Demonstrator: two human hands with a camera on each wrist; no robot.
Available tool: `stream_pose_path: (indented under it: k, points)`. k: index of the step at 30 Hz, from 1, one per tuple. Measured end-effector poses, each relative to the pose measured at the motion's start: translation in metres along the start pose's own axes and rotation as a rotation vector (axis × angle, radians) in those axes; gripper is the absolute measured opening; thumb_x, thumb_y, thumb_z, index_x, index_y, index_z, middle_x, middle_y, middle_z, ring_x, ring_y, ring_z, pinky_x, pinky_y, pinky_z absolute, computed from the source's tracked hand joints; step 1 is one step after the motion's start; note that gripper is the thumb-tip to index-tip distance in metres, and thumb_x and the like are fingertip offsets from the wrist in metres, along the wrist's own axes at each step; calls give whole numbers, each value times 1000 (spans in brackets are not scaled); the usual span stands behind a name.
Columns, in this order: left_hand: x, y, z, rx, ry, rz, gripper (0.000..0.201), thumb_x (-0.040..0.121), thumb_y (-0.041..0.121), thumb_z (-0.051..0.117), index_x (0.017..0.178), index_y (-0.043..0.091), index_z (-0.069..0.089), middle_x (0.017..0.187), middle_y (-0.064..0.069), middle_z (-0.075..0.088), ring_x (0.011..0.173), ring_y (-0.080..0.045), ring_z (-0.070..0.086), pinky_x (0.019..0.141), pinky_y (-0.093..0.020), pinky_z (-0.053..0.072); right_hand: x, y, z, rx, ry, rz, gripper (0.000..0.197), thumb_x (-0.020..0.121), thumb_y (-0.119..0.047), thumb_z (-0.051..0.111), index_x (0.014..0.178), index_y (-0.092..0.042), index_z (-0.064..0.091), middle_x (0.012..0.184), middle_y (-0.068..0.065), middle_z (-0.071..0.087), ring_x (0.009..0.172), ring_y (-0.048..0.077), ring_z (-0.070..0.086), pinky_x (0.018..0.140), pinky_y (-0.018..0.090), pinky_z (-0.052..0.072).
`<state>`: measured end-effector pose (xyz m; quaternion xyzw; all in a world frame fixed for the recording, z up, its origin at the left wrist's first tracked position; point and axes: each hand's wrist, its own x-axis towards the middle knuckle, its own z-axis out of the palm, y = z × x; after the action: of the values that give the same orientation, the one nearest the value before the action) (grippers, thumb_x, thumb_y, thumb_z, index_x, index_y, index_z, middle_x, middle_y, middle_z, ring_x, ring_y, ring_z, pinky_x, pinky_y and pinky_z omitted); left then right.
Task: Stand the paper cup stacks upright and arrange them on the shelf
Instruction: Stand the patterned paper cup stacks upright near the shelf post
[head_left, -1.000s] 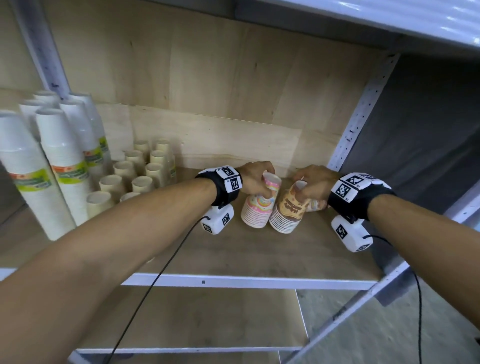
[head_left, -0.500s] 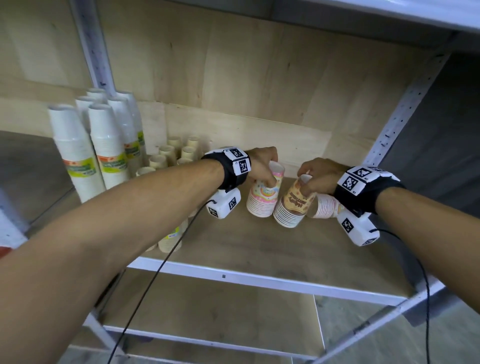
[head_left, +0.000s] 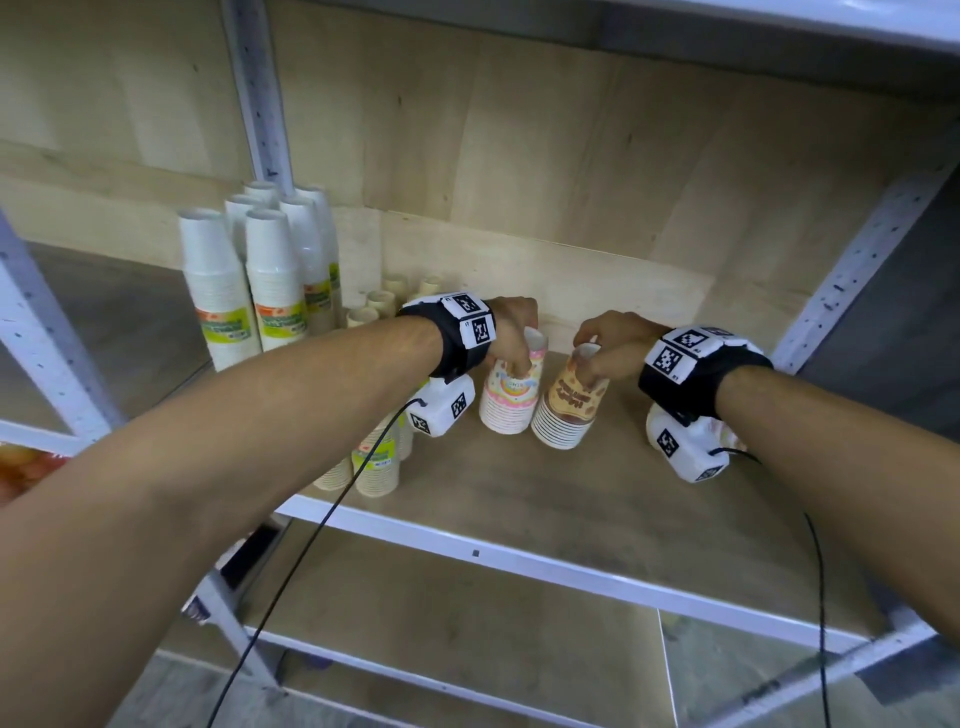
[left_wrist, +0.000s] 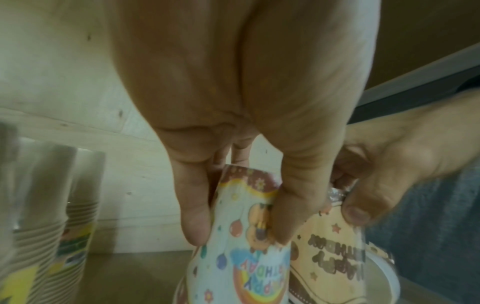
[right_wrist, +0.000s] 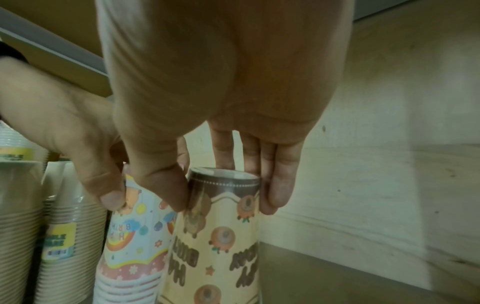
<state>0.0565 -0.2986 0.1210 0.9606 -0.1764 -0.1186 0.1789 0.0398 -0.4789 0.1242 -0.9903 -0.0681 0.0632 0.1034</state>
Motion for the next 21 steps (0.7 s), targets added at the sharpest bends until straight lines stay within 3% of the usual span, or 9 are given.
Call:
stream_pose_path:
  k: [4, 6, 10, 14, 18, 21]
  points:
    - [-3, -5, 3, 58, -32, -32, 46, 74, 16, 81, 112, 12, 56, 111, -9, 63, 100, -30, 66, 85, -47, 58, 7, -8, 9, 11, -13, -20, 38, 76, -23, 73, 113, -22, 65, 116, -2, 62, 99, 16, 57, 77, 24, 44]
    - [-2, -8, 5, 94, -47, -57, 48, 77, 17, 80, 118, 8, 56, 109, -8, 62, 103, -31, 65, 87, -43, 57, 9, -12, 14, -12, -4, -29, 36, 80, -22, 71, 116, -21, 65, 119, -2, 62, 104, 18, 58, 78, 25, 43]
    - [-2, -12, 7, 127, -42, -64, 56, 75, 16, 81, 124, 8, 55, 118, -11, 63, 103, -30, 65, 79, -37, 56, 11, -18, 20, -19, -29, -45, 38, 79, -22, 72, 117, -20, 65, 119, 0, 61, 105, 20, 59, 80, 26, 47]
    - [0, -15, 12, 124, -87, -109, 53, 81, 14, 77, 127, 6, 54, 122, -12, 61, 107, -29, 62, 93, -43, 54, 13, -18, 24, 22, -46, -66, 39, 75, -23, 73, 113, -19, 67, 114, 1, 64, 97, 19, 59, 73, 26, 47]
    - [1, -14, 9, 153, -64, -81, 59, 78, 16, 79, 130, 8, 52, 127, -11, 60, 109, -30, 62, 87, -38, 55, 15, -18, 27, 34, -30, -67, 43, 72, -23, 75, 113, -18, 67, 112, 2, 66, 99, 22, 62, 81, 32, 52]
    - [4, -12, 4, 217, -42, -59, 68, 80, 17, 78, 138, 9, 44, 135, -9, 52, 117, -28, 56, 78, -32, 48, 18, -16, 26, 62, -54, -76, 51, 70, -26, 79, 118, -19, 65, 113, 1, 64, 99, 20, 59, 83, 31, 51]
